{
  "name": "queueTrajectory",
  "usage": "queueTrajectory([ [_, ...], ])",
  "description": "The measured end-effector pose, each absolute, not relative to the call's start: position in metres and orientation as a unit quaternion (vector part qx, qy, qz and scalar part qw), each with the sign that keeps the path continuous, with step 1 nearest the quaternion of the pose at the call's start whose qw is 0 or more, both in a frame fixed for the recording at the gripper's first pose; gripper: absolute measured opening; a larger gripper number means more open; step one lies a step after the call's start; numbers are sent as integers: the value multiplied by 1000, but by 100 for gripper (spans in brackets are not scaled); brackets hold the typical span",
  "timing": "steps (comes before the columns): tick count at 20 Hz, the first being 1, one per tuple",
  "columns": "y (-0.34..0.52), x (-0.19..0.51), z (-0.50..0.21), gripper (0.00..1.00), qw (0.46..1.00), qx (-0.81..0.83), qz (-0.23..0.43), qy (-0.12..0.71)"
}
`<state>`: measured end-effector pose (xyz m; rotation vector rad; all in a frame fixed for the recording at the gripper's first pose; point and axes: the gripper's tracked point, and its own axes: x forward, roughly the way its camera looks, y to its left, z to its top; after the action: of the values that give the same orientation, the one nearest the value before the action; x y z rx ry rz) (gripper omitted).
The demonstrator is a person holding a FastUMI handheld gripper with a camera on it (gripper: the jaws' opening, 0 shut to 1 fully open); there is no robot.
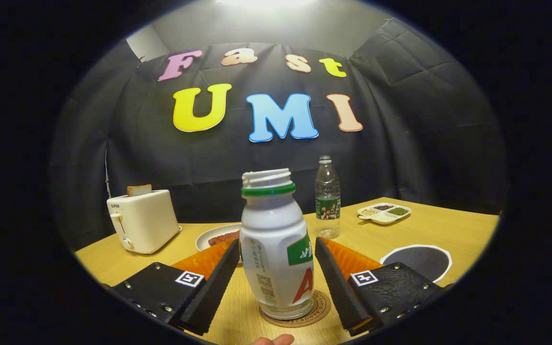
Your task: Take the bottle from table, then pour the juice into the cup, finally place the bottle on the coaster
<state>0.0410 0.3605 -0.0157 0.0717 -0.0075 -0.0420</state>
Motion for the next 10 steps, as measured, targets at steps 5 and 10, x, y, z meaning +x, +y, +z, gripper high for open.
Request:
queueTrajectory([
  [5,369,31,38,96,998,47,3,-53],
  [10,371,12,101,96,996,38,17,-85],
])
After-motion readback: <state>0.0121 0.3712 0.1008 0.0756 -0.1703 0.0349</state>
